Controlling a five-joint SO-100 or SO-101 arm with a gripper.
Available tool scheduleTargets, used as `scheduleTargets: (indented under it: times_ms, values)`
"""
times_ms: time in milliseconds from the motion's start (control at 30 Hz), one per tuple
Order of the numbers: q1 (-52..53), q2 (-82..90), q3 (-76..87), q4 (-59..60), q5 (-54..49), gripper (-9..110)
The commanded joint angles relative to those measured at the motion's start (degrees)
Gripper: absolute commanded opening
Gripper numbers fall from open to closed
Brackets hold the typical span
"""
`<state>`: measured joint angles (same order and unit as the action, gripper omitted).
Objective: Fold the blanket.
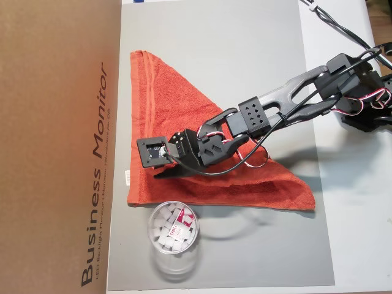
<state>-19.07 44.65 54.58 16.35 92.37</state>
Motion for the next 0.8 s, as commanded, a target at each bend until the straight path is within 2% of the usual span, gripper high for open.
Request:
scheduleTargets:
  times_ms: [0, 400, 767]
  values:
    - [-0.6, -0.1, -3.3, -3.2, -0.4, 0]
    - [-0.4, -9.1, -12.2, -5.4, -0.4, 0]
    - [0.2, -12.6, -14.2, -5.6, -0.4, 0]
